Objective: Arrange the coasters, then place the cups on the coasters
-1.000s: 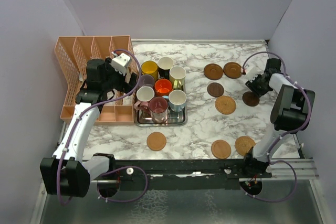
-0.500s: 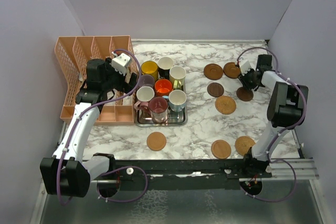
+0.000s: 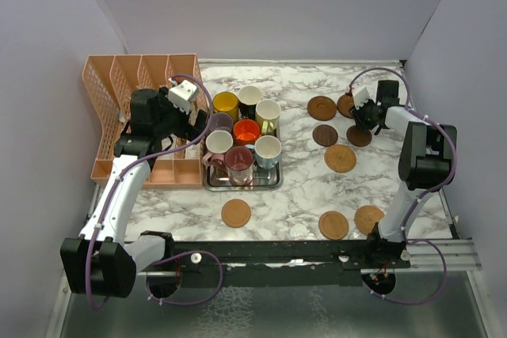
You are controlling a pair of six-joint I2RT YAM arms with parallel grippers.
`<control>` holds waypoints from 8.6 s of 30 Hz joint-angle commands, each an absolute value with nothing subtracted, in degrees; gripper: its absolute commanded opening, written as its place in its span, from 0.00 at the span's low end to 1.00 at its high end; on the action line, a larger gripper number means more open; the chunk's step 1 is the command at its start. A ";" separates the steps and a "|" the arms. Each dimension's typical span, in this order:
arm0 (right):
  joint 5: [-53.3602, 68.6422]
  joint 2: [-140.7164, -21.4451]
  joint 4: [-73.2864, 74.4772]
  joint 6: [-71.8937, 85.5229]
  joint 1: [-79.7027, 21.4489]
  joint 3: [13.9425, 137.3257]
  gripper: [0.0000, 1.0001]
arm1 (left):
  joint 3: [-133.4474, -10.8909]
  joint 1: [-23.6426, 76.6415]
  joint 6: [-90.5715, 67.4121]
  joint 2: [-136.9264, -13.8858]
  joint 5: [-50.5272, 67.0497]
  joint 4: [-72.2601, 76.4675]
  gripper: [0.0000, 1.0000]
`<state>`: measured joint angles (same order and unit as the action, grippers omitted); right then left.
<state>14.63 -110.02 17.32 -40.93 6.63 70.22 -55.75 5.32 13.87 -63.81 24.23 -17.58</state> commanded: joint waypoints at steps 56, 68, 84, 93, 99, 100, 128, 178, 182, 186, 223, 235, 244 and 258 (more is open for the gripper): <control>21.49 -85.94 32.31 -45.70 -4.01 42.75 0.43 | -54.78 5.10 13.53 -61.14 27.90 -16.17 0.99; 21.33 -86.85 31.03 -41.84 -8.60 43.56 0.43 | -54.51 5.10 13.59 -60.44 28.04 -16.29 0.99; 24.68 -78.43 37.75 -38.88 -8.60 49.49 0.64 | -53.79 5.10 14.14 -59.69 28.16 -16.68 0.99; 33.39 -67.07 51.17 -60.35 -8.74 42.81 0.65 | -53.96 5.10 14.19 -60.08 28.38 -16.40 0.99; 35.42 -63.55 56.29 -71.40 -11.24 40.73 0.61 | -54.38 5.08 14.12 -61.63 27.53 -14.99 0.99; 35.12 -63.67 56.30 -72.20 -12.12 40.38 0.60 | -54.65 5.12 13.97 -62.18 27.49 -14.65 0.99; 21.05 -73.57 51.37 -80.14 -31.40 38.12 0.53 | -56.69 5.10 15.66 -70.88 21.50 -13.36 0.99; 8.97 -75.12 44.36 -90.28 -7.05 34.22 0.28 | -55.37 5.12 15.62 -67.76 23.29 -13.38 0.99; 8.92 -76.56 44.13 -93.33 -1.05 35.05 0.27 | -55.04 5.14 15.55 -67.44 23.38 -13.37 0.99; 8.86 -78.03 43.29 -95.95 3.73 36.11 0.27 | -54.68 5.13 15.61 -66.99 23.47 -13.19 0.99; 24.98 -68.92 66.07 -110.57 23.96 43.77 0.61 | -52.95 5.17 15.70 -67.89 24.52 -11.24 0.99; 22.53 -70.08 60.31 -102.18 10.54 36.66 0.62 | -53.82 5.19 15.14 -68.70 24.19 -11.65 0.99; 19.62 -69.43 50.47 -100.83 8.93 30.48 0.57 | -52.95 5.19 15.79 -68.79 23.96 -11.34 0.99; 19.19 -82.10 43.51 -91.49 8.96 40.30 0.49 | -52.67 5.19 15.66 -68.35 24.17 -11.34 0.99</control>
